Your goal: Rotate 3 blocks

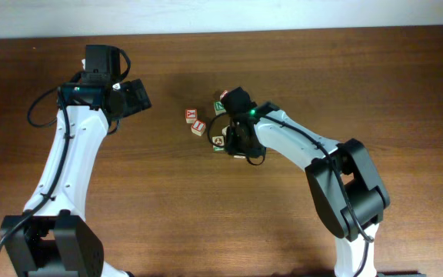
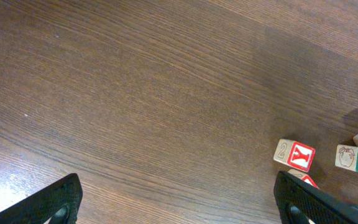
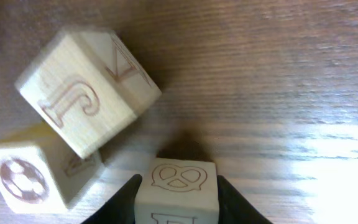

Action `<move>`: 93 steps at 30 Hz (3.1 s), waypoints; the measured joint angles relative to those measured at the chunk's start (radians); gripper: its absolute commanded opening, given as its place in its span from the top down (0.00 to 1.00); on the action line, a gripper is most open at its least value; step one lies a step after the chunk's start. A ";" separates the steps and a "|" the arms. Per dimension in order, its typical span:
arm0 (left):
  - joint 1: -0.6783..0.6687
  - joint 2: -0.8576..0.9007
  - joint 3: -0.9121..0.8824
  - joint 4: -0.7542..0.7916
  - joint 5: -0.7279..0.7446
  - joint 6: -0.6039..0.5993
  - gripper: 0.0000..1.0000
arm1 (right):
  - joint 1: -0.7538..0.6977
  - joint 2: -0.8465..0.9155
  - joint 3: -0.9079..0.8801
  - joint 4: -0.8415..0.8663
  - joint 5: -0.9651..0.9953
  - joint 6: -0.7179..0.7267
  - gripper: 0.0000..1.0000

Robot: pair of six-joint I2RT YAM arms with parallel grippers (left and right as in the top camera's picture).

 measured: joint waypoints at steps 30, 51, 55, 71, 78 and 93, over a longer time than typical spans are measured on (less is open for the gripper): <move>0.000 0.000 0.000 0.014 -0.007 0.000 0.01 | -0.013 0.127 0.311 -0.121 -0.054 -0.470 0.40; 0.000 0.000 0.000 0.015 -0.007 0.000 0.01 | -0.020 0.176 0.313 -0.125 -0.006 -0.488 0.82; 0.000 0.000 0.000 0.015 -0.007 0.000 0.01 | -0.020 0.156 0.315 -0.225 -0.012 -0.321 0.83; 0.000 0.000 0.000 0.015 -0.007 0.000 0.01 | 0.034 0.109 0.222 -0.215 0.061 -0.169 0.61; 0.000 0.000 0.000 0.015 -0.007 0.000 0.01 | 0.034 0.109 0.216 -0.214 0.046 -0.192 0.58; 0.000 0.000 0.000 0.018 -0.027 0.000 0.01 | 0.098 0.143 0.412 -0.198 0.062 -0.044 0.55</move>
